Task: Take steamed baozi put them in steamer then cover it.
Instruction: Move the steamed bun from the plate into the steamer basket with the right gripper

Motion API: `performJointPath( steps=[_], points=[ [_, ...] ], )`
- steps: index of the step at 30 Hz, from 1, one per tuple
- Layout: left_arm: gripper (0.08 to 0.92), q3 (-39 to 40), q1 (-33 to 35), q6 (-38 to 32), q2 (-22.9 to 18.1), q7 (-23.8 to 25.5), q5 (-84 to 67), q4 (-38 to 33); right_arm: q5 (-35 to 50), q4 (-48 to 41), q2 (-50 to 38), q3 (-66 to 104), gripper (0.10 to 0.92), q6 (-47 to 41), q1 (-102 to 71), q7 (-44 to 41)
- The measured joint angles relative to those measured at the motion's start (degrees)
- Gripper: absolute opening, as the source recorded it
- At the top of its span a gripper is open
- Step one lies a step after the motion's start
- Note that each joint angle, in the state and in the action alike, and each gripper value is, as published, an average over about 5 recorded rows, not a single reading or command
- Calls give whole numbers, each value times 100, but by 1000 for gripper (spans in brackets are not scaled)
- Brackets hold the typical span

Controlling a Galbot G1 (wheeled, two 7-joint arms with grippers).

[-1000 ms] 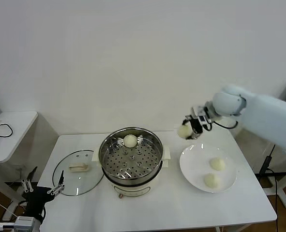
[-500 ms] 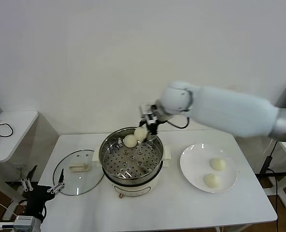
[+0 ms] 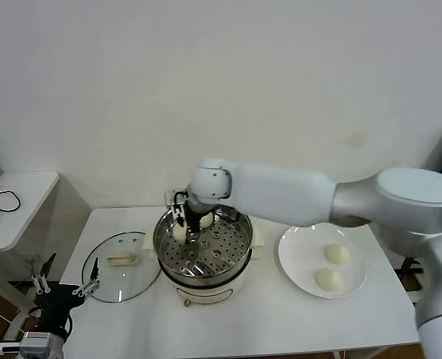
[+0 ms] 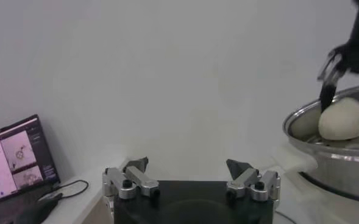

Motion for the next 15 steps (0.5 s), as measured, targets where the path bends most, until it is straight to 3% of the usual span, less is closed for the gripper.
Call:
performJointPath(
  steps=[10,15],
  points=[
    [823,11,-1,-3,-7,-1,0,-6,-108,-460,432,28,674,-78,-204,58],
    [823,4,10,-8,-6,-2,-1,1,-127,-504,472,16,783,-149,-193,-10]
  ],
)
